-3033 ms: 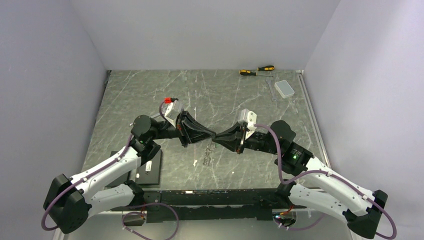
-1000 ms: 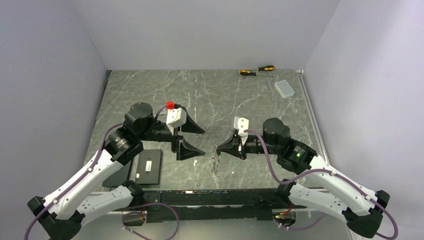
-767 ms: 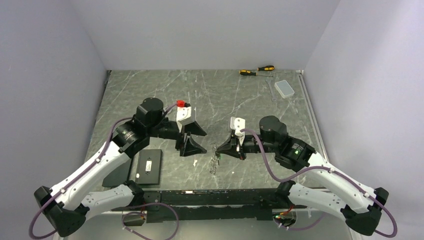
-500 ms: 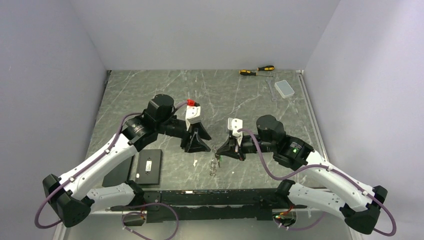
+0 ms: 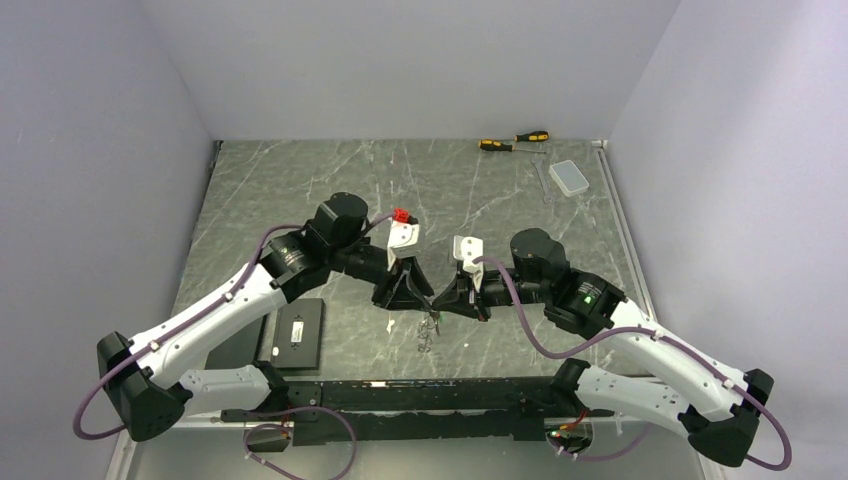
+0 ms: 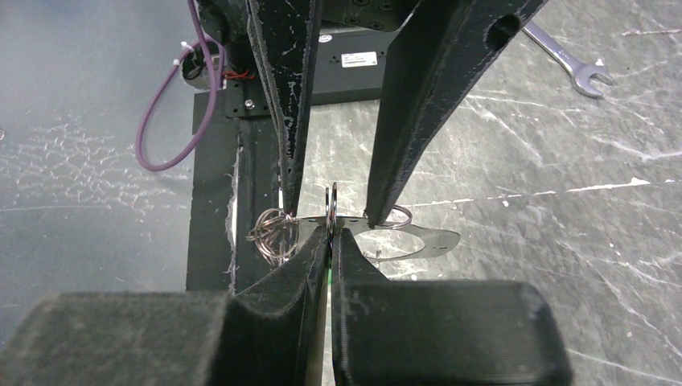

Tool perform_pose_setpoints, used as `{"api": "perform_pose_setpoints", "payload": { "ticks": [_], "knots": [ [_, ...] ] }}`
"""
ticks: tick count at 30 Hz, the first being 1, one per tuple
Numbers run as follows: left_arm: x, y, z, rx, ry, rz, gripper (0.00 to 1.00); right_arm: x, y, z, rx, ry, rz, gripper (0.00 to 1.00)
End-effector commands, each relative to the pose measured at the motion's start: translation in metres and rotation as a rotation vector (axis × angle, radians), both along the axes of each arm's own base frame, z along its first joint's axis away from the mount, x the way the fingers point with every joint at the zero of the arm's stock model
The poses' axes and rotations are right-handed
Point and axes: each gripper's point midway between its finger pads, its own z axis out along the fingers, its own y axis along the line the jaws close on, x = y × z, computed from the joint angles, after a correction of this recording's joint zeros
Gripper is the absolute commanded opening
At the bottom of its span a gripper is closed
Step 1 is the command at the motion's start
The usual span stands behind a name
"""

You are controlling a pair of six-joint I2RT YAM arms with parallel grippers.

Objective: Put the keys on the keyring

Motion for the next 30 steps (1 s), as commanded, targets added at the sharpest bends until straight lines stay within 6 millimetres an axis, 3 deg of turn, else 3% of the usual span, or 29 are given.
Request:
{"api": "perform_pose_setpoints", "payload": {
  "ticks": [1,8,11,13,23,30],
  "knots": [
    [0.0,-0.005,0.015,-0.027,-0.053,-0.013,0.37,0.0,0.004,0.033,0.085,-0.077,0.018,0.0],
    [-0.003,-0.012,0.007,0.0,-0.052,-0.026,0.24,0.0,0.004,0.033,0.09,-0.075,0.017,0.0],
    [-0.004,-0.014,0.005,0.003,-0.059,-0.024,0.13,0.0,0.004,0.033,0.09,-0.074,0.018,0.0],
    [-0.003,-0.015,0.006,0.0,-0.067,-0.019,0.0,0.0,0.004,0.033,0.091,-0.075,0.018,0.0],
    [-0.003,-0.014,0.017,-0.047,-0.096,0.009,0.0,0.001,0.001,0.031,0.087,-0.075,-0.005,0.0],
    [0.0,-0.014,0.031,-0.119,-0.112,0.059,0.0,0.001,-0.004,0.031,0.101,-0.076,-0.034,0.39]
  ]
}}
